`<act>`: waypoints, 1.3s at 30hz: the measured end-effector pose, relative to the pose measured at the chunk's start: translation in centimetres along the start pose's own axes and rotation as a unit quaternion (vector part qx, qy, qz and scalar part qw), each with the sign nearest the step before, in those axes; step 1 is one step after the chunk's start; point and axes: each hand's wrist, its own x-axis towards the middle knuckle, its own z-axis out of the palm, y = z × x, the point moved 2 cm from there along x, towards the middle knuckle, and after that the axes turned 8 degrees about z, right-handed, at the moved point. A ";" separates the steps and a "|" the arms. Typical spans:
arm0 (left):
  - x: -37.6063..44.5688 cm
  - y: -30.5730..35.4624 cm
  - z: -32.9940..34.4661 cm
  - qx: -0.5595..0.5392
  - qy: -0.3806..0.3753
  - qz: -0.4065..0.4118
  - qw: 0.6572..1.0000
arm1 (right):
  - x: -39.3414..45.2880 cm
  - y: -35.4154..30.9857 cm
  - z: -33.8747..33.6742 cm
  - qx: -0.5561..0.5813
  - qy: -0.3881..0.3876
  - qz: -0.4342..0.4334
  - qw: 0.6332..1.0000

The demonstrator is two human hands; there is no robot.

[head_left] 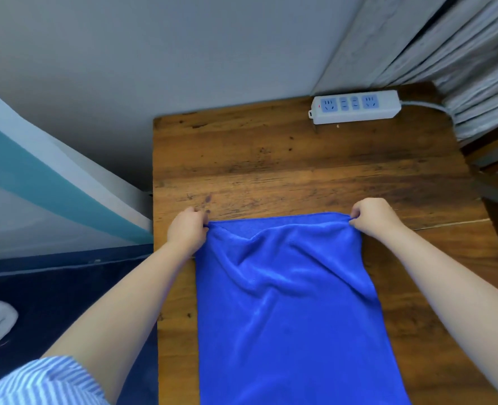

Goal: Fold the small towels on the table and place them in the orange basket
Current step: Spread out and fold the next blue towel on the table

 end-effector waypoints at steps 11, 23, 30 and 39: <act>0.2 0.1 0.0 0.056 -0.064 0.083 0.993 | -0.7 0.6 -2.1 0.012 -0.046 0.009 0.999; -2.9 0.4 -3.3 0.131 -0.032 0.070 0.988 | -2.0 2.1 -4.1 0.123 -0.046 -0.027 0.991; -7.8 1.1 -6.8 0.126 -0.032 0.050 0.990 | -5.5 4.0 -6.2 0.223 -0.047 -0.119 0.966; -14.9 2.3 -11.0 0.120 0.006 0.088 0.989 | -12.1 4.3 -9.3 0.102 0.078 -0.176 0.976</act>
